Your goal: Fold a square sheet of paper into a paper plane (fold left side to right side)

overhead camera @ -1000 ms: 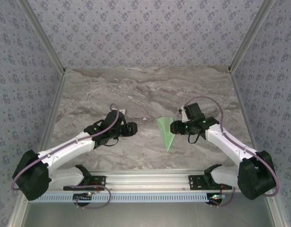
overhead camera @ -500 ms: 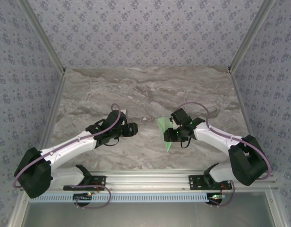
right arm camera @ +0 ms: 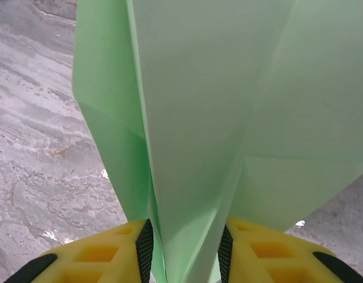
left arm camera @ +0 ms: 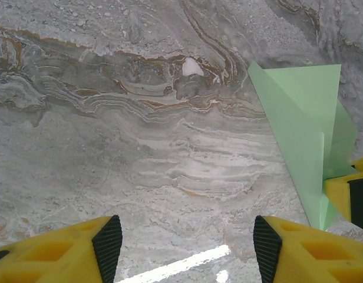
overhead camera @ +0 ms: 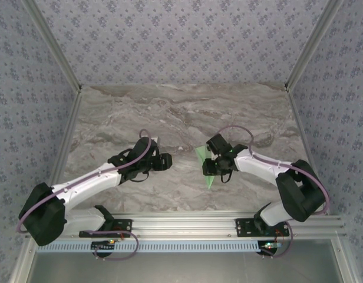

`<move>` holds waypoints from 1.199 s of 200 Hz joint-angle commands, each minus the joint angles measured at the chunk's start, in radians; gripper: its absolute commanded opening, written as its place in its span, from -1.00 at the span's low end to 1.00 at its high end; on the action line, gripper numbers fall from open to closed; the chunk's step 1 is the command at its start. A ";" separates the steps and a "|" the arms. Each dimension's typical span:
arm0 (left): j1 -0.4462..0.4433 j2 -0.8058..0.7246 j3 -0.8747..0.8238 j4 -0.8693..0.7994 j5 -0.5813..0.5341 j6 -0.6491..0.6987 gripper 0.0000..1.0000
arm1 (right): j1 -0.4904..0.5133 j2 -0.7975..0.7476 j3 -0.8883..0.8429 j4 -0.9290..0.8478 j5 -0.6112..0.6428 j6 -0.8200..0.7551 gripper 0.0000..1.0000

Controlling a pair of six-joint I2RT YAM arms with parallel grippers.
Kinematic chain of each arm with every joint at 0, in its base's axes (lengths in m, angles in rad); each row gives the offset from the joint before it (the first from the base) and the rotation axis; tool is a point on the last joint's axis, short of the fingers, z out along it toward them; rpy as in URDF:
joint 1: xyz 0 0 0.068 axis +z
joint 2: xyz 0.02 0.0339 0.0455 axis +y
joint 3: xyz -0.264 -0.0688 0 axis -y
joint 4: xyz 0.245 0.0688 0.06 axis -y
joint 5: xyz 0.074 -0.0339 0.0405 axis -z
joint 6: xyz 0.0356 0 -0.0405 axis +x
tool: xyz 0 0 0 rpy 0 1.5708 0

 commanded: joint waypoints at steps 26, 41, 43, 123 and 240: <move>0.004 0.026 0.034 0.007 0.012 0.017 0.26 | 0.012 0.048 0.044 -0.001 0.033 -0.018 -0.26; 0.004 0.031 0.036 0.010 0.014 0.018 0.27 | 0.016 0.065 0.052 -0.005 0.041 -0.021 -0.26; 0.004 0.032 0.036 0.009 0.015 0.018 0.26 | 0.015 0.067 0.053 -0.004 0.042 -0.022 -0.26; 0.004 0.045 0.034 0.005 0.016 0.023 0.27 | 0.041 0.161 0.087 -0.022 0.053 -0.030 -0.25; 0.003 0.043 0.029 -0.002 0.016 0.020 0.28 | 0.049 0.214 0.115 -0.095 0.099 -0.024 -0.50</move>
